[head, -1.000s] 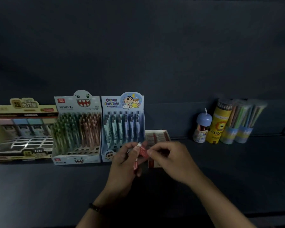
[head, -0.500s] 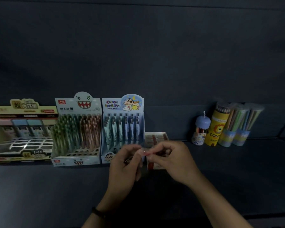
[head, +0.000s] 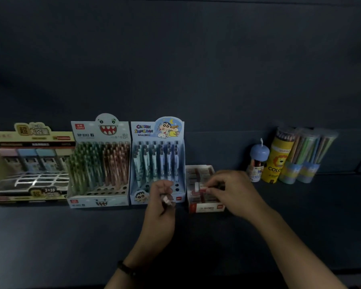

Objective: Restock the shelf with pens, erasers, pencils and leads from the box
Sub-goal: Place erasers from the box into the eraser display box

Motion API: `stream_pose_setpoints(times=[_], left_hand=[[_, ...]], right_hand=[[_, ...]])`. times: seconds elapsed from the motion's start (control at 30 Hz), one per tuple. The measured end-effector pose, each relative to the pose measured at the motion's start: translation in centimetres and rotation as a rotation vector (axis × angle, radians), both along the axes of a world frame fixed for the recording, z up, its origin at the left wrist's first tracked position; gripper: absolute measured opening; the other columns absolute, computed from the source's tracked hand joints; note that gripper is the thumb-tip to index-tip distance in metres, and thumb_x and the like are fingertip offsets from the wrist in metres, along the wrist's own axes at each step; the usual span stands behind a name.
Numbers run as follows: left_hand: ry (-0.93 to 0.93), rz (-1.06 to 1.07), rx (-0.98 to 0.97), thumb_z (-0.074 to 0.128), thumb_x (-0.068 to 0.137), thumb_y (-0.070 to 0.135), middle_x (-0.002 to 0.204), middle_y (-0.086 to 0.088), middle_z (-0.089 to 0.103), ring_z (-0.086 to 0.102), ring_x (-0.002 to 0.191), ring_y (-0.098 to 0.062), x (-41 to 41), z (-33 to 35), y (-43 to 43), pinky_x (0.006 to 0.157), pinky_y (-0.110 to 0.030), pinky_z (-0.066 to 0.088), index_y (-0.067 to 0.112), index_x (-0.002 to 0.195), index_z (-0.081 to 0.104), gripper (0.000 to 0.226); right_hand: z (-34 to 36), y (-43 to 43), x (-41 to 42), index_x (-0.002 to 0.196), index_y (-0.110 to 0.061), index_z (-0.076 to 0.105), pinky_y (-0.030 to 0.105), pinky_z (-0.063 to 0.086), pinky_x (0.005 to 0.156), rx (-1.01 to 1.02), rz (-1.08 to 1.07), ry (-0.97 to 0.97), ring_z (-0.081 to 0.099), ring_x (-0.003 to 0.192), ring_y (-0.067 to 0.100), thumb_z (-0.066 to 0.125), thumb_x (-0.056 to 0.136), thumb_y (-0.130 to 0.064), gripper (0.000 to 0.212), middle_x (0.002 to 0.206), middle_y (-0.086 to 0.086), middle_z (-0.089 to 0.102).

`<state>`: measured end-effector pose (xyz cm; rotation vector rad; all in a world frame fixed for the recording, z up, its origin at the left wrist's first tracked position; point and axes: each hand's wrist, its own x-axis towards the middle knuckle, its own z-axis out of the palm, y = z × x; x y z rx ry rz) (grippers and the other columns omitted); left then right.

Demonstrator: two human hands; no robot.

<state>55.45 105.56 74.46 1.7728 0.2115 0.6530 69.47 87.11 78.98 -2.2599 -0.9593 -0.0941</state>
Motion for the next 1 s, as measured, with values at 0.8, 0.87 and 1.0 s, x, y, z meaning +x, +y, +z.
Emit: stream_pose_setpoints(times=[0.8,0.87,1.0], left_hand=[[-0.104,0.078,-0.454,0.069,0.099,0.005,0.111,0.005,0.079,0.077,0.105,-0.020,-0.1,0.8,-0.2,0.087,-0.030,0.064,0.021,0.118,0.079,0.026],[-0.123,0.052,-0.484,0.068,0.099,0.001,0.112,0.001,0.078,0.077,0.108,-0.022,0.0,0.7,-0.4,0.090,-0.033,0.064,0.017,0.116,0.080,0.026],[-0.118,0.015,-0.470,0.069,0.097,-0.002,0.112,-0.002,0.079,0.076,0.109,-0.026,0.0,0.7,-0.8,0.090,-0.037,0.064,0.013,0.113,0.080,0.025]], right_hand=[[0.4,1.0,-2.3,0.110,-0.028,0.081,0.008,0.049,0.078,0.126,0.019,-0.072,0.067,0.095,-0.001,0.076,0.096,-0.022,0.017,0.102,-0.019,0.075],[-0.2,0.7,-3.5,0.111,-0.025,0.080,0.013,0.052,0.080,0.270,0.043,-0.081,0.068,0.094,0.005,0.083,0.089,-0.017,0.024,0.098,-0.016,0.072],[-1.1,0.5,-4.6,0.117,-0.024,0.078,0.017,0.055,0.082,0.338,0.083,-0.086,0.069,0.095,0.009,0.091,0.079,-0.011,0.042,0.105,-0.013,0.069]])
